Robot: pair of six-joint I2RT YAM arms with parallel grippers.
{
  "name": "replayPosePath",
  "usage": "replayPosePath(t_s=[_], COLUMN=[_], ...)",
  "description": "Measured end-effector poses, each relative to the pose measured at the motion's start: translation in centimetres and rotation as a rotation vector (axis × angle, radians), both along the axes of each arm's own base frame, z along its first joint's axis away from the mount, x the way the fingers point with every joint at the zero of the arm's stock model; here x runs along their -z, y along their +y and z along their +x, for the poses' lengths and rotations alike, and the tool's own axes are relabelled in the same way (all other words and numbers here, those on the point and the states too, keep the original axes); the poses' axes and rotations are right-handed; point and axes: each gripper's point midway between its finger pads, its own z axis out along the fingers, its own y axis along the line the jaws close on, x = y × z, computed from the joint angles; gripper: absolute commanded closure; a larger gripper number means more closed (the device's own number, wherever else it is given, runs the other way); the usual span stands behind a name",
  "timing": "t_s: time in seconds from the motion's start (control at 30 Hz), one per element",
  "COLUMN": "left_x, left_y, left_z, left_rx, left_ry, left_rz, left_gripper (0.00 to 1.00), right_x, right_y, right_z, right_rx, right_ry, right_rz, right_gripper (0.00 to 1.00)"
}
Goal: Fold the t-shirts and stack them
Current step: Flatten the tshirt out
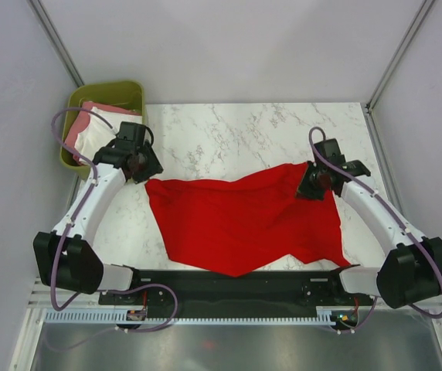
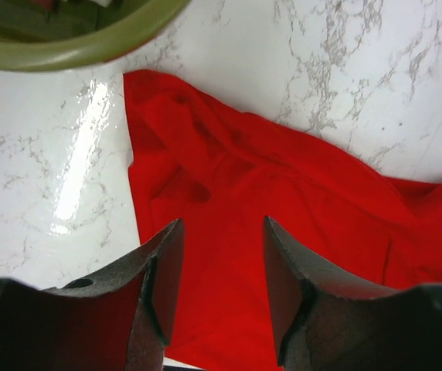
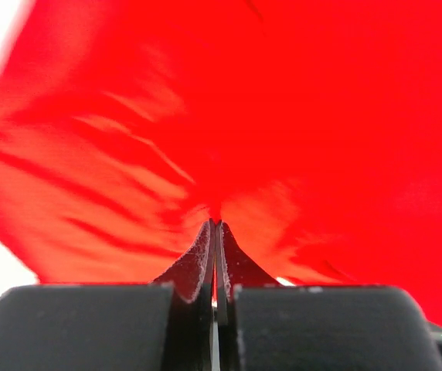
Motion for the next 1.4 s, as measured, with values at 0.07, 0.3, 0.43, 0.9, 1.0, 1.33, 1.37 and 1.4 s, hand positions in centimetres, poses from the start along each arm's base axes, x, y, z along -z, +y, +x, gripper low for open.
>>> replayPosePath(t_s=[0.07,0.3,0.43,0.9,1.0,1.33,1.37,1.4], left_x=[0.8,3.3,4.6,6.8,6.9,10.3,10.6,10.9], left_y=[-0.2,-0.7,-1.0,-2.8,-3.5,-4.7,-4.6,-4.4], left_z=[-0.5,-2.1,-2.4,-0.9,1.0,6.6,6.8,7.0], left_rx=[0.008,0.031,0.042,0.087,0.096,0.095,0.091,0.088], left_ry=[0.022,0.112,0.157,0.242,0.246,0.302,0.309,0.311], left_rz=[-0.008,-0.029,-0.039,-0.1,-0.117,-0.105,-0.098,-0.086], left_gripper=[0.45,0.44,0.43,0.25,0.26,0.28,0.28,0.29], right_x=[-2.8,-13.1,-17.7,-22.9,-22.3,-20.1,-20.2,-20.3], right_y=[0.5,1.0,-1.4,-4.2,-4.3,-6.9,-6.9,-6.9], right_z=[1.9,9.2,13.1,18.1,18.0,17.7,17.6,17.6], right_rx=[0.001,0.036,0.113,0.177,0.174,0.212,0.211,0.21], right_ry=[-0.071,-0.322,-0.424,-0.525,-0.511,-0.461,-0.464,-0.467], right_rz=[0.018,0.075,0.085,0.17,0.169,0.15,0.151,0.152], right_gripper=[1.0,1.0,1.0,1.0,1.0,1.0,1.0,1.0])
